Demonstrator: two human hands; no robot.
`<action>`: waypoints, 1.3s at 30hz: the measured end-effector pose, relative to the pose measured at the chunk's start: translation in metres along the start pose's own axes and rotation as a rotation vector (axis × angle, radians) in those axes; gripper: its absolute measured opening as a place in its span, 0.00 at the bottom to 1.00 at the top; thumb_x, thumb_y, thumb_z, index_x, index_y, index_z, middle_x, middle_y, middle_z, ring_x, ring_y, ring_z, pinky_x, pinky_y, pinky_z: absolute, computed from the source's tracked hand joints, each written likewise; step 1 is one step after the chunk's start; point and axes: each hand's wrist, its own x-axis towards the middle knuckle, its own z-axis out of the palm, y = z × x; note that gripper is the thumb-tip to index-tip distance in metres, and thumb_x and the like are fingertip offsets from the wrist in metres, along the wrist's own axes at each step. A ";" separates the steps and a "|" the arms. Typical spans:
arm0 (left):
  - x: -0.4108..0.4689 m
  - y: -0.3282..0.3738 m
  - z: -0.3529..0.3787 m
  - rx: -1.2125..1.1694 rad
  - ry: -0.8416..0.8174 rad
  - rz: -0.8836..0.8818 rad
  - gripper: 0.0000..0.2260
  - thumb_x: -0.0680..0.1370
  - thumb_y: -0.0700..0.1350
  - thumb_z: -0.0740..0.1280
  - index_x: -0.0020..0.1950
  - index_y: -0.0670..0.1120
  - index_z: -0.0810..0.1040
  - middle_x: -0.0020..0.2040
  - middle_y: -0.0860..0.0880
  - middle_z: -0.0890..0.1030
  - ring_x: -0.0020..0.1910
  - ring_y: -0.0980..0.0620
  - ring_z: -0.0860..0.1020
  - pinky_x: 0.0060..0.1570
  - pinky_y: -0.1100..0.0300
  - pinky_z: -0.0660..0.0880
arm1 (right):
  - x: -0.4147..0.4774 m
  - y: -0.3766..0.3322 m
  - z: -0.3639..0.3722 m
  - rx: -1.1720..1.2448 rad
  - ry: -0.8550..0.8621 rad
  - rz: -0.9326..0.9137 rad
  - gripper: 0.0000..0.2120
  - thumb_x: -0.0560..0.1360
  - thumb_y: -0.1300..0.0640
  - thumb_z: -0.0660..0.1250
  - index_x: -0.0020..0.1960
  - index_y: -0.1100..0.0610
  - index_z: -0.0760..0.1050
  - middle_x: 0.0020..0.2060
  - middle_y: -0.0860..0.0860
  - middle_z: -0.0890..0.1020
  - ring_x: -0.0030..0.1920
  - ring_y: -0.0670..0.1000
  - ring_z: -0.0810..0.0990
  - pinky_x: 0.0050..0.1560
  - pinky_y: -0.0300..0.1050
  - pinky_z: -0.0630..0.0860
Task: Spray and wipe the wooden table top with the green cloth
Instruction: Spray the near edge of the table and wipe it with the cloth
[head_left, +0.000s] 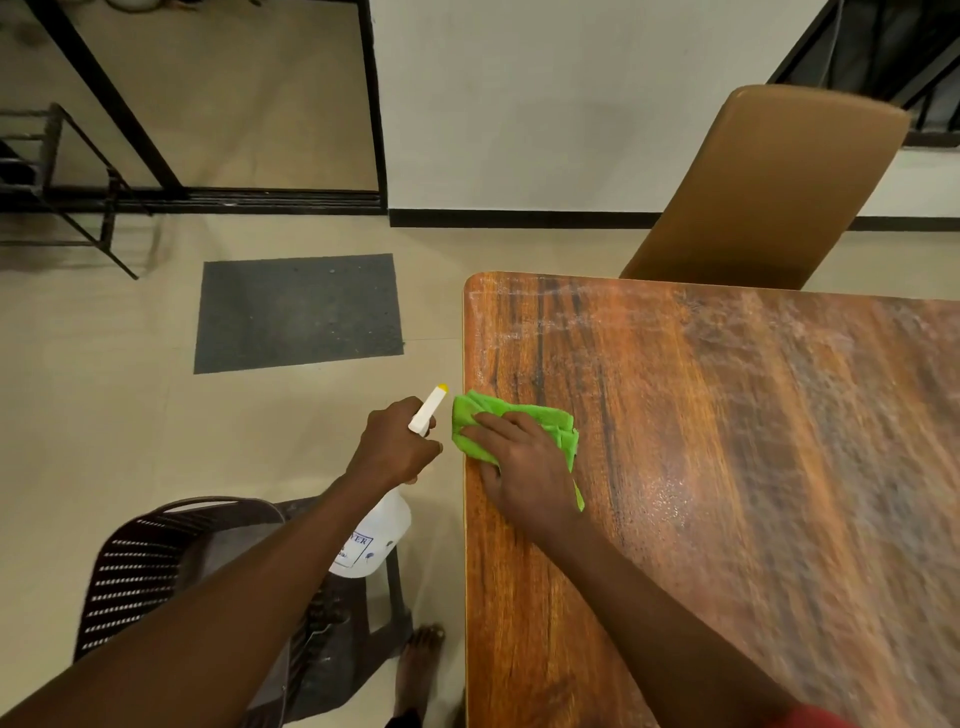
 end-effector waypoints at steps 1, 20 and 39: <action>0.001 0.000 0.000 -0.001 0.003 -0.004 0.08 0.71 0.37 0.72 0.48 0.42 0.77 0.42 0.41 0.79 0.29 0.44 0.76 0.28 0.55 0.78 | -0.008 -0.002 0.000 0.003 -0.006 -0.003 0.16 0.73 0.55 0.62 0.59 0.52 0.80 0.58 0.49 0.81 0.57 0.55 0.77 0.56 0.54 0.76; 0.022 0.012 0.002 -0.016 -0.027 0.012 0.08 0.71 0.38 0.72 0.48 0.43 0.77 0.45 0.40 0.79 0.29 0.45 0.75 0.27 0.57 0.75 | -0.027 0.010 -0.006 0.004 -0.016 0.094 0.20 0.72 0.50 0.58 0.60 0.50 0.79 0.59 0.47 0.80 0.59 0.53 0.76 0.58 0.51 0.75; 0.049 0.067 -0.016 0.261 -0.085 0.099 0.08 0.71 0.36 0.70 0.48 0.41 0.76 0.45 0.39 0.79 0.38 0.40 0.80 0.37 0.50 0.80 | -0.031 0.015 0.001 0.032 0.026 0.070 0.18 0.73 0.49 0.60 0.60 0.48 0.79 0.59 0.44 0.80 0.58 0.50 0.76 0.58 0.51 0.76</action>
